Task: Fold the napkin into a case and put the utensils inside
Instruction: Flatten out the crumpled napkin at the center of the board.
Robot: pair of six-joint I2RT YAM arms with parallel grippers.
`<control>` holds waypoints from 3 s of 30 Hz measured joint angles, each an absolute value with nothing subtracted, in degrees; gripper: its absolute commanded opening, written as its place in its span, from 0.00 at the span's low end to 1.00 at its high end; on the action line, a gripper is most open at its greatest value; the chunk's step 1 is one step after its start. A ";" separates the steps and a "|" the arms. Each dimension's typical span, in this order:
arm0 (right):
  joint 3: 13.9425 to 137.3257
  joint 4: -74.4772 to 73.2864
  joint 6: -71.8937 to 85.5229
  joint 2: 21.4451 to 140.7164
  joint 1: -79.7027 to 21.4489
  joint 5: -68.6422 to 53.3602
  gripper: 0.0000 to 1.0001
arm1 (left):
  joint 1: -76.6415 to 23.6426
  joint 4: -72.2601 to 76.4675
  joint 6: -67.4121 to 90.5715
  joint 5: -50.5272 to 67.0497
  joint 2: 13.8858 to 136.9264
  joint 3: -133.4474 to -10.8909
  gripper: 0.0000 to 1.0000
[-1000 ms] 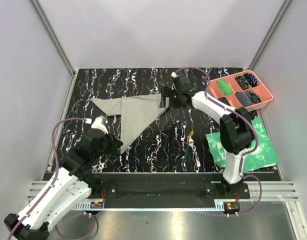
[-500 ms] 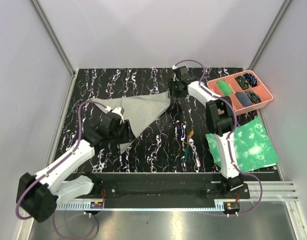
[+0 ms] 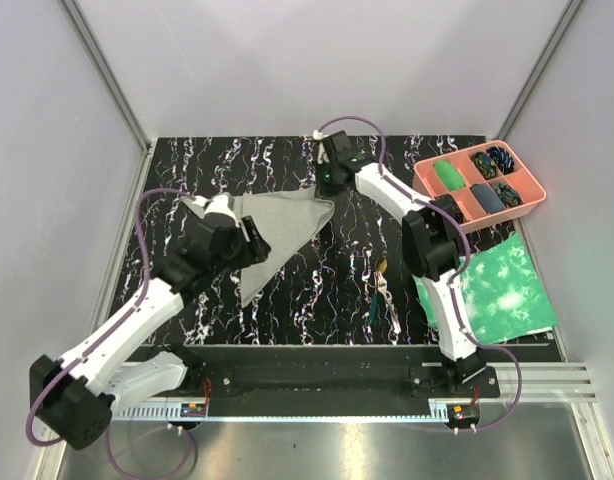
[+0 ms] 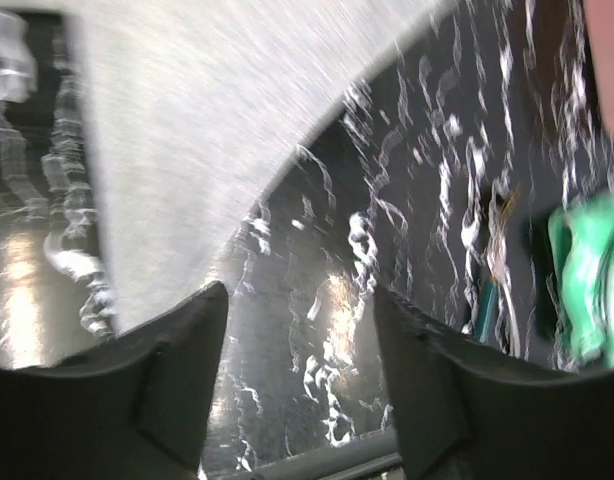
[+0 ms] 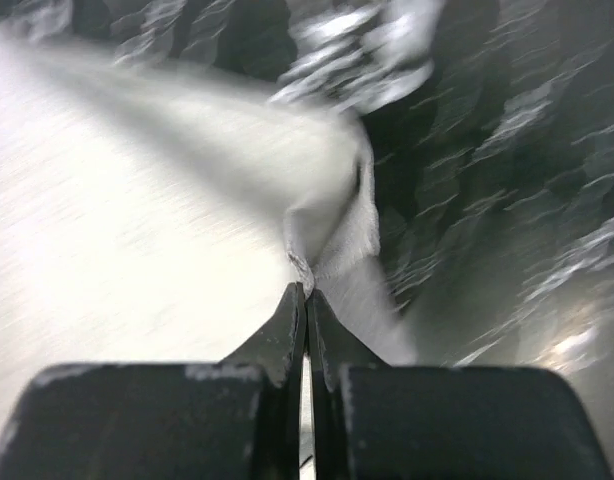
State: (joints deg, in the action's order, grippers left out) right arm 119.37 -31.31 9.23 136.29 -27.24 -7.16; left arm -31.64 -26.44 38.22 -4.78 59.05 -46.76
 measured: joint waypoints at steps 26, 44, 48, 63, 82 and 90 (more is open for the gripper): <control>72.27 -17.17 24.71 102.04 -44.38 -20.49 0.64 | -21.78 -30.48 46.30 -3.36 59.13 -36.03 0.52; 92.75 -18.98 21.21 118.78 -65.14 -8.71 0.48 | -21.30 -55.33 61.76 -34.11 18.31 -45.50 0.46; 99.22 -22.76 20.38 124.57 -68.62 -3.73 0.48 | -21.30 -59.11 60.40 -38.30 18.35 -49.84 0.46; 109.71 -33.32 16.84 134.10 -72.14 6.94 0.39 | -21.30 -63.37 57.52 -39.94 17.61 -50.24 0.48; 106.30 -35.70 15.53 125.82 -70.76 13.85 0.00 | -21.26 -59.40 53.76 -30.76 27.09 -44.56 0.63; 87.31 -29.63 18.70 101.65 -53.52 12.45 0.00 | -23.07 -42.57 48.03 -8.54 48.93 -33.56 0.51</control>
State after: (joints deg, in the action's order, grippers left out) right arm 87.31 -29.63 18.70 101.65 -53.52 12.45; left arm -23.07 -42.57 48.03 -8.54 48.93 -33.56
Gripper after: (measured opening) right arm 0.009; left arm 0.504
